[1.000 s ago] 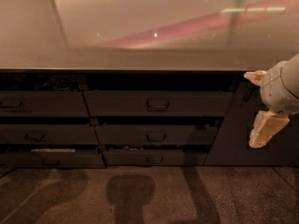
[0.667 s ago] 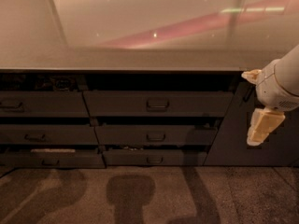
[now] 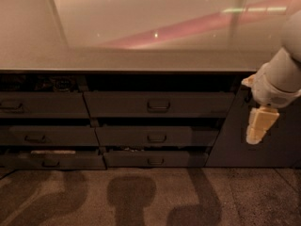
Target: Open top drawer
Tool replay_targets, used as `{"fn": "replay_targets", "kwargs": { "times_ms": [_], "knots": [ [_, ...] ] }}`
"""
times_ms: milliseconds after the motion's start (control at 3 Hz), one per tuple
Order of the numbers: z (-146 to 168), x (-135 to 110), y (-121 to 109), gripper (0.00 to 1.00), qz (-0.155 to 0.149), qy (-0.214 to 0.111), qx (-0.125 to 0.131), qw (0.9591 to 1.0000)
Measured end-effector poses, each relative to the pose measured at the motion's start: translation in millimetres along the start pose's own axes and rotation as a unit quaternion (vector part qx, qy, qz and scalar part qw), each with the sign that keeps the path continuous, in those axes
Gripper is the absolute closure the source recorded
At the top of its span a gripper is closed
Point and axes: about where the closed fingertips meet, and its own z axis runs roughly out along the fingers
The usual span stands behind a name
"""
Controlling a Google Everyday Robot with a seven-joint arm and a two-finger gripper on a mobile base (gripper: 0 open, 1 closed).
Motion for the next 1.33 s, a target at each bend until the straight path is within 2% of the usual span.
{"fn": "replay_targets", "kwargs": {
  "times_ms": [333, 1000, 1333],
  "knots": [
    [16.9, 2.2, 2.0, 0.00, 0.002, -0.002, -0.018, 0.9998],
    [9.1, 4.7, -1.1, 0.00, 0.011, 0.005, -0.007, 0.9999],
    [21.0, 16.4, -17.6, 0.00, 0.032, 0.021, -0.026, 0.9990]
  ]
}}
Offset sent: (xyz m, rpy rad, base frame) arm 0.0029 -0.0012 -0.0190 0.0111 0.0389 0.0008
